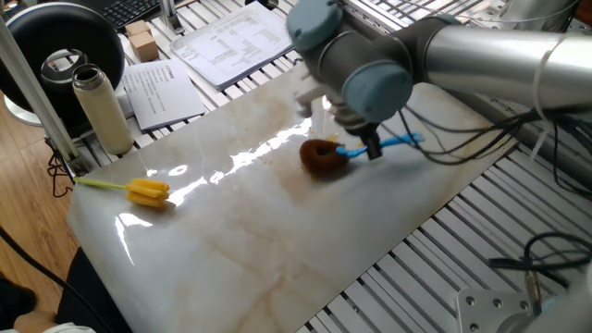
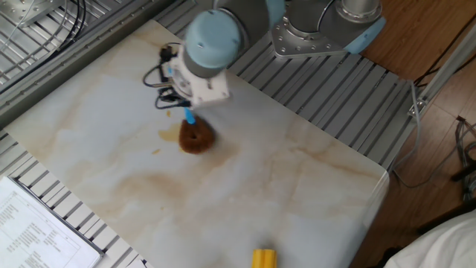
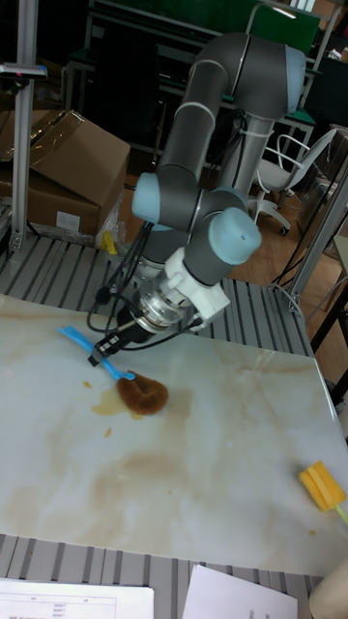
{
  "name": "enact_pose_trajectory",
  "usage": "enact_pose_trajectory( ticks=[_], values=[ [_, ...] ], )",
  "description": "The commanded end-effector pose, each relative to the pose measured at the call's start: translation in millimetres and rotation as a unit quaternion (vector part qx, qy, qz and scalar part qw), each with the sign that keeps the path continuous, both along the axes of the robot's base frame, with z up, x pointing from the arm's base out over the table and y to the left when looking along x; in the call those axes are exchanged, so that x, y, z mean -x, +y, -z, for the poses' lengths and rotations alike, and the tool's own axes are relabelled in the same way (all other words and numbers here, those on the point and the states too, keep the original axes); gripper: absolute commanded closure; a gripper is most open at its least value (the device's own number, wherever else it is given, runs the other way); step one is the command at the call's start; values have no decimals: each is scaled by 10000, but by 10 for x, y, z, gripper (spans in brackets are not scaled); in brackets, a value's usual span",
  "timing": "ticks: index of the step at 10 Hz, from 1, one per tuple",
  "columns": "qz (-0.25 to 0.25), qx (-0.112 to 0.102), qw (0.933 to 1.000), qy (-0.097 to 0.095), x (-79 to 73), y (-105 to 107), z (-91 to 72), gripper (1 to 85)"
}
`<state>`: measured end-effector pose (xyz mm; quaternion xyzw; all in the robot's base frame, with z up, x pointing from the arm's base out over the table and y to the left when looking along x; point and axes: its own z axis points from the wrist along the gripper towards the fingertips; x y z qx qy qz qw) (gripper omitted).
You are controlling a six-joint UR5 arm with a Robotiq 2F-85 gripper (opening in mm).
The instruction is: Scrub the table with a brush
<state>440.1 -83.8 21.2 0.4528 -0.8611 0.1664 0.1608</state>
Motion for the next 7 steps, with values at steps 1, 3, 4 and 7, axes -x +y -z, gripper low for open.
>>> enact_pose_trajectory(
  ticks=[1, 3, 4, 7],
  values=[
    [335, 42, 9994, 28, 93, 356, -129, 843],
    [298, 189, 9994, 50, 57, 402, -280, 843],
    [151, 63, 9999, 49, 3, 315, -238, 843],
    [-348, -148, 9993, 33, -87, -328, -124, 843]
  ],
)
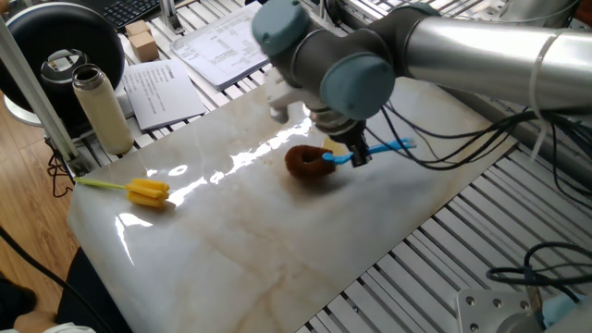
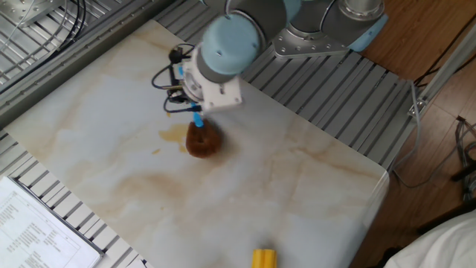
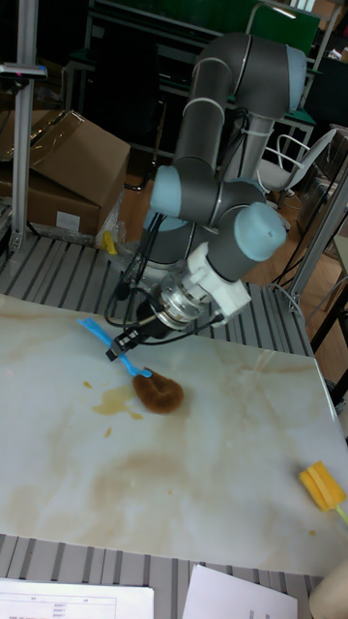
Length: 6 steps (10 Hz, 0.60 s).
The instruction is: Scrub the table with a brush
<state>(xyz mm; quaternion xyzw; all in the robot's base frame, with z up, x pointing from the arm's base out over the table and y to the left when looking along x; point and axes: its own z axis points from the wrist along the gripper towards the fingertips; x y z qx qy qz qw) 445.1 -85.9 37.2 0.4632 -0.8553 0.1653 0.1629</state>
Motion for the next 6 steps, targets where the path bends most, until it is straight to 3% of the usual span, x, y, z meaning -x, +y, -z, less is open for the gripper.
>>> enact_pose_trajectory(
  ticks=[1, 4, 6],
  values=[
    [-387, -177, 9991, -30, -27, -575, 45, 843],
    [-723, -244, 9971, 59, 13, -1077, -136, 843],
    [-909, -52, 9958, 125, -26, -1316, -284, 843]
  ],
)
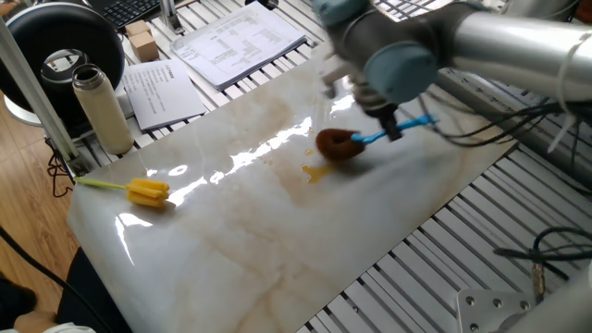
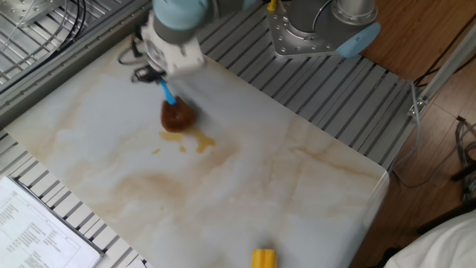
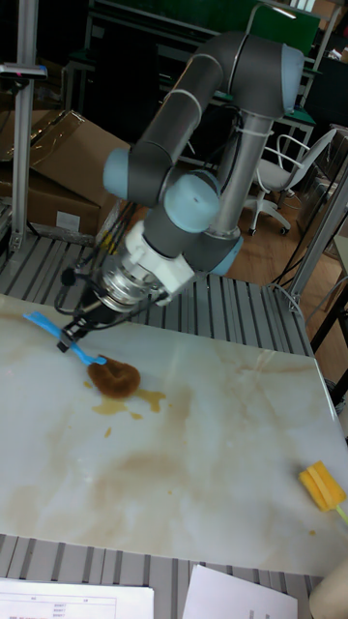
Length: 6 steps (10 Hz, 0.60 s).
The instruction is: Scrub the table with a brush
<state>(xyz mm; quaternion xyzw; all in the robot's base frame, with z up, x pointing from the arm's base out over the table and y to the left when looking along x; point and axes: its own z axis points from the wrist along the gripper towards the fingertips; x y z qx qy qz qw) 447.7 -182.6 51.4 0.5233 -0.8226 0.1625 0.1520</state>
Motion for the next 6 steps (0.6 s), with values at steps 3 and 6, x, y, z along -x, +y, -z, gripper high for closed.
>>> enact_pose_trajectory(
  ticks=[3, 6],
  values=[
    [-475, 338, 9983, -19, -381, -281, 61, 843],
    [-318, 375, 9988, -31, -384, -25, 249, 843]
  ],
)
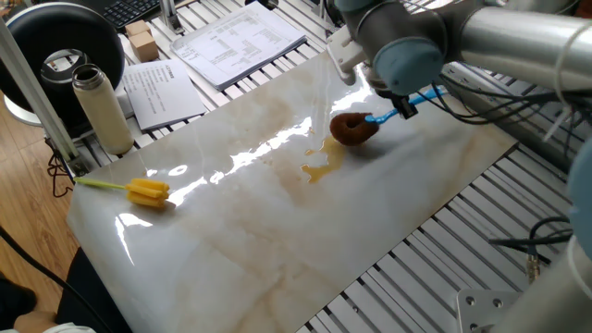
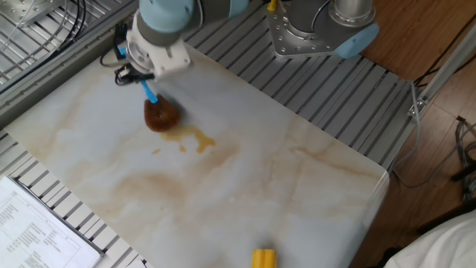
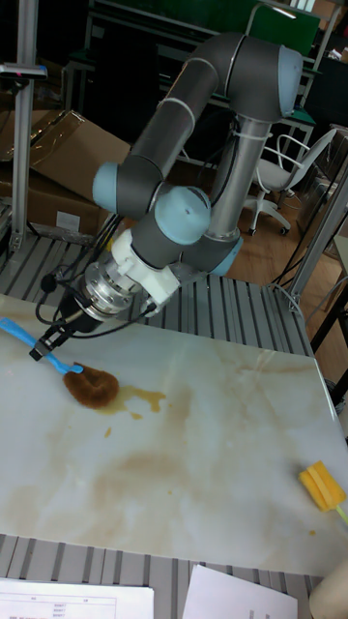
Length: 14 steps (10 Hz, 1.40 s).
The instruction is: Scrub the table with a brush
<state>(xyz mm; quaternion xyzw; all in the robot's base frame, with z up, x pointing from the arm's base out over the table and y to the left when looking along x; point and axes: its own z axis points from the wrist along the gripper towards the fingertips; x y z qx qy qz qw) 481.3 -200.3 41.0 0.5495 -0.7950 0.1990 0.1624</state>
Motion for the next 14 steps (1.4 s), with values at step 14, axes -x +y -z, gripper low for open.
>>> enact_pose_trajectory(
  ticks=[14],
  values=[
    [-272, 271, 9992, -134, -388, 177, 65, 843]
  ],
)
